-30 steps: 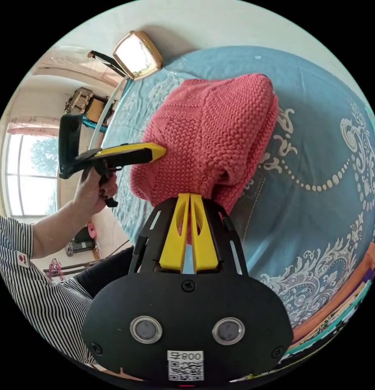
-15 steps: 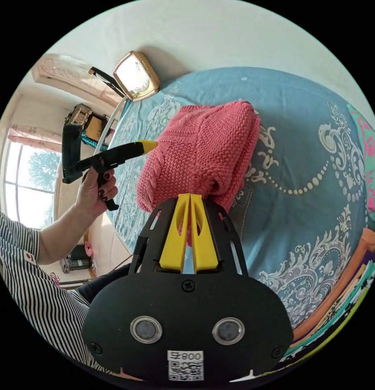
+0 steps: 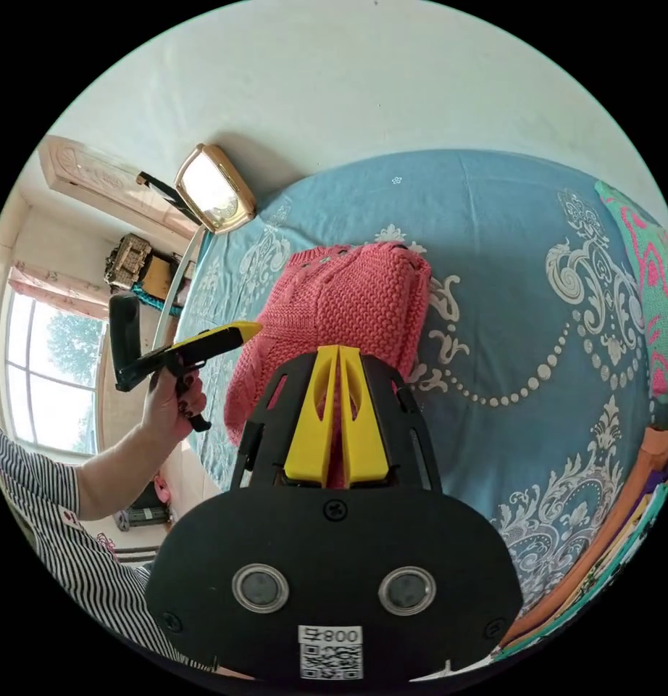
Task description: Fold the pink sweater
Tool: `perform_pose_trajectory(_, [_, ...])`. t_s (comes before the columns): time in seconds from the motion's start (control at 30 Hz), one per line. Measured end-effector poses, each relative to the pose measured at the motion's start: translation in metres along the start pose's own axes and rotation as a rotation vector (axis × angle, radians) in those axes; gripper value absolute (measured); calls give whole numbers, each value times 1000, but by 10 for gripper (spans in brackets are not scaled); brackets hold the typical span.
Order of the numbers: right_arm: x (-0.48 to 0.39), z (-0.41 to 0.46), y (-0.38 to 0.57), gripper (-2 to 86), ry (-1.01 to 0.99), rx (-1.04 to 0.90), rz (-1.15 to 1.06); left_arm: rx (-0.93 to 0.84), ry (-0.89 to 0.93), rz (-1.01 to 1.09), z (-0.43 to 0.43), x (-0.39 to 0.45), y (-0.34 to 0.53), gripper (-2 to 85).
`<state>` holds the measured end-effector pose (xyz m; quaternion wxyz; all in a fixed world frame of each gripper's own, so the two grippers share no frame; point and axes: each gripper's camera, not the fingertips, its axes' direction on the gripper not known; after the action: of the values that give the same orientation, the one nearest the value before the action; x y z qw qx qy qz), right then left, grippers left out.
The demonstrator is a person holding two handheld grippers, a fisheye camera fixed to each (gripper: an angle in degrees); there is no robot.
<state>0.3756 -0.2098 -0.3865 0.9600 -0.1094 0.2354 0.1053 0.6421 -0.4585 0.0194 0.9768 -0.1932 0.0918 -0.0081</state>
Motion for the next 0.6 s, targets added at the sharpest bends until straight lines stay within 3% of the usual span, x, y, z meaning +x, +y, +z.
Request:
perform_pose_trajectory(0.13, [-36,17,25,1,-97,-45,-88,-61,12,-30,31,-29,18,2])
perform_pose_trajectory(0.27, [-57,58,51,1,20,-197,-178,-14,47,-49,10,-39,35,2])
perform_pose_trajectory(0.33, [-50,74,58,1,95,-236,-178,-18,53,-75,7,-47,51,3])
perform_pose_trajectory(0.4, [-38,85,61,1,66,-246,-154,-61,73,-92,18,-59,65,5])
perform_pose_trajectory(0.6, [-21,95,66,4,31,-222,-96,23,265,-184,4,-104,95,29])
